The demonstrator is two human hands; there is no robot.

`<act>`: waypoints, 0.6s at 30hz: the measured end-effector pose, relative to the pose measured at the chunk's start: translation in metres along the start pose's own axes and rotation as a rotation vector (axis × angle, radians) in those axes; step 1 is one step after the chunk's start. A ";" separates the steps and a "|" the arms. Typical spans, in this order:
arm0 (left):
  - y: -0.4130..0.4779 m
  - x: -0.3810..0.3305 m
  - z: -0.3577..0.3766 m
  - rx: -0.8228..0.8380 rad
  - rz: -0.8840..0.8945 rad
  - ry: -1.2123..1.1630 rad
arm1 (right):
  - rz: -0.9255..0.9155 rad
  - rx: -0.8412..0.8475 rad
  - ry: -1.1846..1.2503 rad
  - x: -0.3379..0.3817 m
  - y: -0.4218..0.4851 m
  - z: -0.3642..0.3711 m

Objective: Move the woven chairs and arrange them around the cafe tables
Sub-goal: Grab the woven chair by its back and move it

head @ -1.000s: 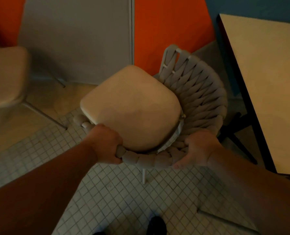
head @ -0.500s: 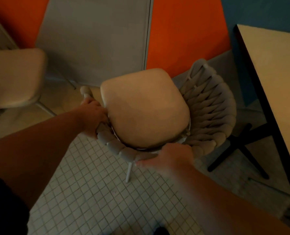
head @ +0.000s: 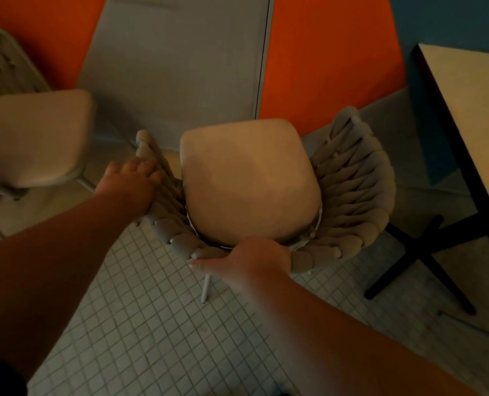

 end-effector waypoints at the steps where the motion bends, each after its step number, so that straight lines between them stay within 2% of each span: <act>1: -0.008 -0.001 -0.001 0.005 -0.052 -0.034 | -0.004 -0.001 -0.005 0.000 -0.001 -0.002; 3: -0.028 -0.002 0.005 0.026 -0.199 -0.200 | 0.000 -0.003 -0.022 -0.001 -0.003 -0.005; 6: -0.066 -0.012 0.010 -0.026 -0.518 -0.741 | -0.012 -0.052 0.040 -0.004 -0.008 -0.012; 8: -0.090 -0.028 0.003 -0.100 -0.704 -1.016 | -0.047 -0.054 0.287 -0.011 -0.011 -0.015; 10: -0.112 -0.045 -0.006 -0.153 -0.885 -1.138 | 0.005 -0.031 0.693 -0.031 -0.012 -0.025; 11: -0.121 -0.055 -0.009 -0.156 -0.991 -1.199 | 0.066 -0.071 0.839 -0.049 -0.010 -0.035; 12: -0.129 -0.066 -0.006 -0.138 -1.105 -1.277 | 0.124 -0.170 0.935 -0.070 -0.007 -0.050; 15: -0.138 -0.105 0.006 -0.012 -1.412 -1.527 | 0.261 -0.553 0.955 -0.148 0.005 -0.110; 18: -0.127 -0.133 0.004 -0.069 -1.549 -1.663 | 0.396 -0.736 0.839 -0.212 0.029 -0.143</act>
Point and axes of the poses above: each hand's wrist, its own y-axis towards the middle knuckle, its own z-axis out of the palm, x = y × z, the point moved 7 cm from there along y, towards the middle knuckle, and after that the axes turned 13 degrees about -x, right-handed, at the moved point
